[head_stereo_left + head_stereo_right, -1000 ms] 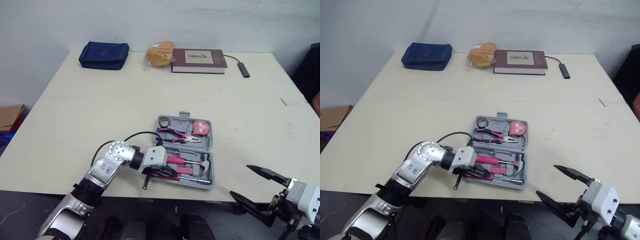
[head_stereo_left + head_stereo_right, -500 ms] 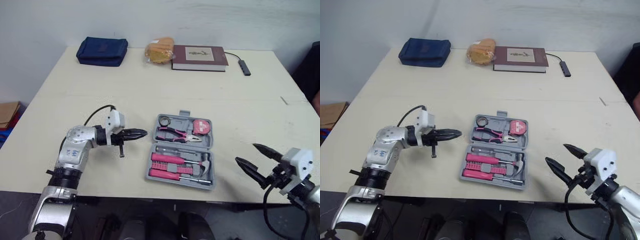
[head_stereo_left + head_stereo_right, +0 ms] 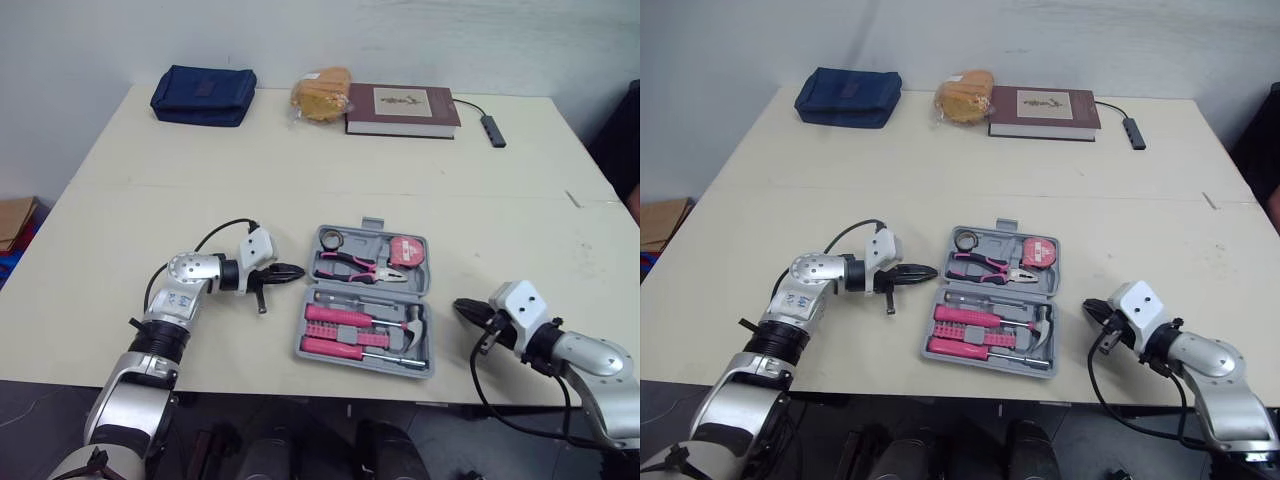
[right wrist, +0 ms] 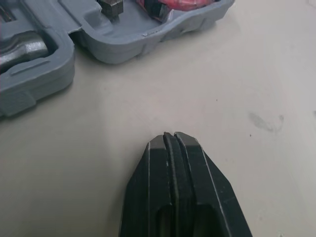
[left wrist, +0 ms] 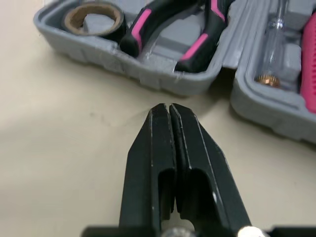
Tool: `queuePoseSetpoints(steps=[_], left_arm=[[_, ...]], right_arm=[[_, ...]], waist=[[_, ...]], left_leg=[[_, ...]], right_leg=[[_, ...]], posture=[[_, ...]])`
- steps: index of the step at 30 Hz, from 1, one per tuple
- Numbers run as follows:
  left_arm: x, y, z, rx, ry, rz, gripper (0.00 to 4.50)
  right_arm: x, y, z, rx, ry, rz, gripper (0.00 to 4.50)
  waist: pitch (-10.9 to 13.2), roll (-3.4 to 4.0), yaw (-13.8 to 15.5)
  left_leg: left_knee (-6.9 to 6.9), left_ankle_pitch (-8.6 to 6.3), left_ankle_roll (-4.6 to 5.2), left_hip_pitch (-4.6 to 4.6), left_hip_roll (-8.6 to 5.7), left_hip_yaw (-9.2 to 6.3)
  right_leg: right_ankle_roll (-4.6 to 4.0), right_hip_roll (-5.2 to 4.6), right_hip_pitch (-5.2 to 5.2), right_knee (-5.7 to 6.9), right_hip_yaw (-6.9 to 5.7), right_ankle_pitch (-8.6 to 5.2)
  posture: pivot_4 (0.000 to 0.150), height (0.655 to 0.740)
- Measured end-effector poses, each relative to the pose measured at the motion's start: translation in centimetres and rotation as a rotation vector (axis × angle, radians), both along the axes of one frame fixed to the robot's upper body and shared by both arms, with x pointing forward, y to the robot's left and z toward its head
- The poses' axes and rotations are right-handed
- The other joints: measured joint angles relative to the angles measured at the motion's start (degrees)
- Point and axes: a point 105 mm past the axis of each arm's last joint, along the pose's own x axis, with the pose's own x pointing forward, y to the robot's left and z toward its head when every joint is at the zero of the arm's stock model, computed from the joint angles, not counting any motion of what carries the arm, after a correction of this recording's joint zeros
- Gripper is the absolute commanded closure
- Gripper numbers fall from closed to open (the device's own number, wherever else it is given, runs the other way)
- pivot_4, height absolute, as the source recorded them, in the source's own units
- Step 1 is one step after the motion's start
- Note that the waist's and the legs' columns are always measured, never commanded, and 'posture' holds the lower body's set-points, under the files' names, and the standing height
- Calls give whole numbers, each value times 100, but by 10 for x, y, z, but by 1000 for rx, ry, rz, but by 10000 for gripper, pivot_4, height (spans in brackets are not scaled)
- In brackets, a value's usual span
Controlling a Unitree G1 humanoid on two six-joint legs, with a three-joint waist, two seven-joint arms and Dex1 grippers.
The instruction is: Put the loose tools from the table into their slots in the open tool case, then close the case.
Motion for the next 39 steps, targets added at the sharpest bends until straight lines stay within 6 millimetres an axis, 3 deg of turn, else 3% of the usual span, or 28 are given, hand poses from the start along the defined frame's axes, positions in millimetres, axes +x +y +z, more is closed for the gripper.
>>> queuePoseSetpoints(steps=[7, 13, 24, 32, 35, 39], left_arm=[[-18, -10, -8, 26, 54, -66, 45000], [-20, -13, -9, 17, 60, -47, 45000], [-28, -1, -9, 35, 58, 13, 45000], [-23, 4, -8, 46, 38, 67, 45000], [-18, 11, -6, 45, 27, 105, 45000], [-13, 23, -3, 25, 44, 152, 32086]], right_arm=[[10, 21, 2, -9, -17, 67, 44620], [11, 41, 2, 12, 7, 116, 44620], [18, 59, 4, -6, 29, 157, 44620], [18, 56, 5, -11, 31, 153, 44620], [14, 50, 5, 9, 35, 128, 35543], [3, 34, 6, 8, 61, 93, 16684]], waist=[[1, -1, -68], [1, -1, -72], [1, -1, -138], [1, -1, -105], [1, -1, -91], [1, -1, -60]], left_leg=[[-1, 0, -6, 1, 3, -2], [-1, 1, -6, 2, 3, -6], [-2, -2, -19, 8, 18, -3], [-2, -2, -22, 9, 18, -6], [-2, -3, -22, 6, 16, -8], [-2, -2, -19, 4, 10, -11]], right_leg=[[-5, -3, -2, 3, 3, -2], [-5, -6, -2, 5, 5, -2], [-17, -9, -4, 12, 13, -8], [-21, -13, -4, 14, 27, -10], [-22, -13, -4, 14, 28, -10], [-21, -13, -4, 13, 27, -10]], posture=[[1500, 7400], [1500, 7400], [1500, 7400], [1500, 7400], [1500, 7400], [1500, 7400]])
